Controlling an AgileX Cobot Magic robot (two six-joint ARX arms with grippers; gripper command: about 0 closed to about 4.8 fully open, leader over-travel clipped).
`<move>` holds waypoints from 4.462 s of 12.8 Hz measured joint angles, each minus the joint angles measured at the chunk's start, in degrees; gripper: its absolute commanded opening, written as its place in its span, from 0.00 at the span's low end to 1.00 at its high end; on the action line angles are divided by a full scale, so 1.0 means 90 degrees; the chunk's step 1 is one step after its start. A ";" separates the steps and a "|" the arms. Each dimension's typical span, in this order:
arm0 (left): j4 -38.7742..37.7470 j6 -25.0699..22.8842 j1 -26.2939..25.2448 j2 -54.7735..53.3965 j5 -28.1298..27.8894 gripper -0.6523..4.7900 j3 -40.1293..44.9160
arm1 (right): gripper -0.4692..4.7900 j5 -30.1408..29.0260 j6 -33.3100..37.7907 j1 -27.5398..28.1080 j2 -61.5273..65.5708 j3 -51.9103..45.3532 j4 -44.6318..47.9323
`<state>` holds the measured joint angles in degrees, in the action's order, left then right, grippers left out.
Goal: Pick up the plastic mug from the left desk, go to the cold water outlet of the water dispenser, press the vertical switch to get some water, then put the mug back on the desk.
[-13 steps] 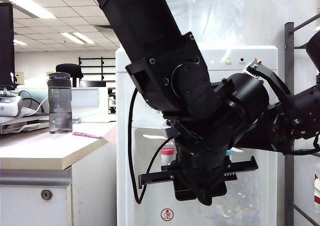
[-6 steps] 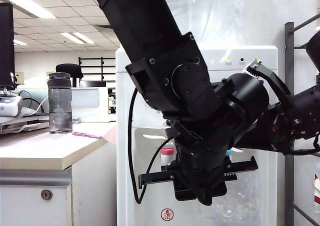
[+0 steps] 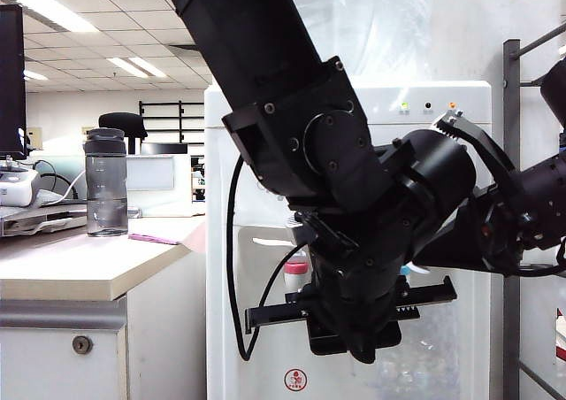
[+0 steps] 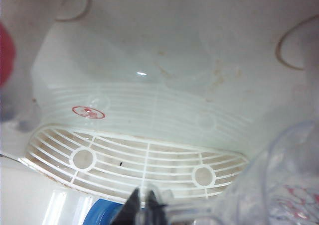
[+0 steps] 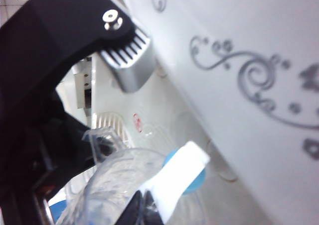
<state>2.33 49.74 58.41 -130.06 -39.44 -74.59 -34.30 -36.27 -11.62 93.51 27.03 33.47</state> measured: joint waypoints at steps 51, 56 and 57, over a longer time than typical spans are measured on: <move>0.0002 -0.0022 -0.0005 0.0000 0.0284 0.11 0.0000 | 0.09 0.0503 0.0010 0.0648 -0.2909 -0.0017 -0.1326; 0.0051 -0.0432 -0.0034 -0.0002 0.0483 0.11 0.0000 | 0.09 0.0505 0.0027 0.0663 -0.3109 -0.0007 -0.1331; 0.0049 -0.0457 -0.0034 -0.0002 0.0503 0.11 0.0000 | 0.09 0.0505 0.0029 0.0663 -0.3109 0.0041 -0.1314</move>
<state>2.76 45.63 58.11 -130.08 -34.92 -74.59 -29.76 -36.01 -5.65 65.54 27.40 21.65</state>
